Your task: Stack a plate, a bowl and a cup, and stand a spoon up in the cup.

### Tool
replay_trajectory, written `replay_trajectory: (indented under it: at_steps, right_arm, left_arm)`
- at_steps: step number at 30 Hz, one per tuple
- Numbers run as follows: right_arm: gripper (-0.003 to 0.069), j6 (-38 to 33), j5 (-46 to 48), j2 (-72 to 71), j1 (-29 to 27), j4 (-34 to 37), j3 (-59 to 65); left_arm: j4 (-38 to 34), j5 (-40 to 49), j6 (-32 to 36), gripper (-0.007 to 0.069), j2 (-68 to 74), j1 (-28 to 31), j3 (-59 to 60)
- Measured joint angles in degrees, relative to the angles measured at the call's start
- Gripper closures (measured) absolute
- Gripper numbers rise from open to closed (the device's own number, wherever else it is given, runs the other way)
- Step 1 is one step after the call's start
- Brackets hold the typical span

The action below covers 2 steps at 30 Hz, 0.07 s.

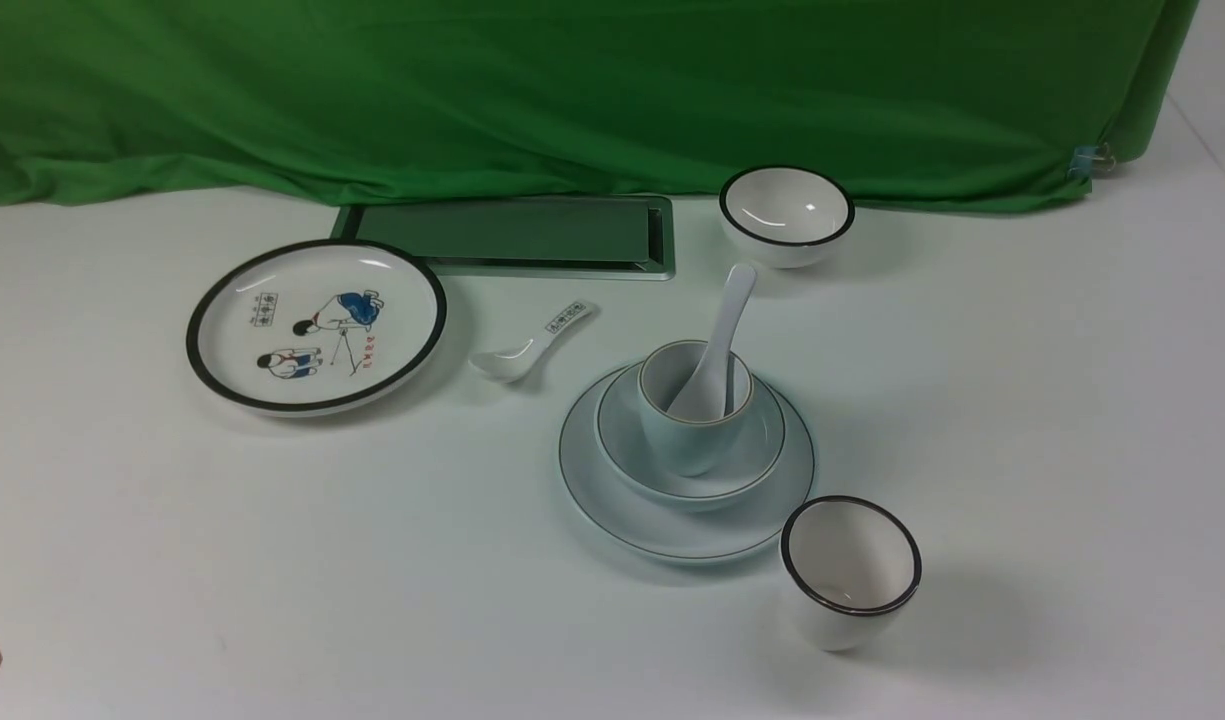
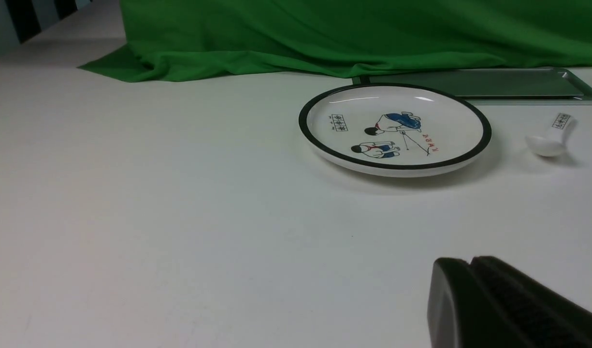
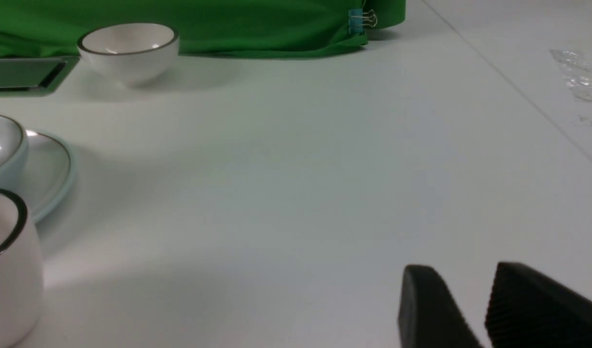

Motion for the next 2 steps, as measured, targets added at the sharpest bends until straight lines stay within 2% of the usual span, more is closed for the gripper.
replay_trajectory:
  at_steps: [2]
  right_arm:
    - [0.0421,0.0,0.0,0.0,0.0,0.0,0.0]
  left_arm:
    - [0.0,0.0,0.0,0.0653,0.0,0.0,0.0]
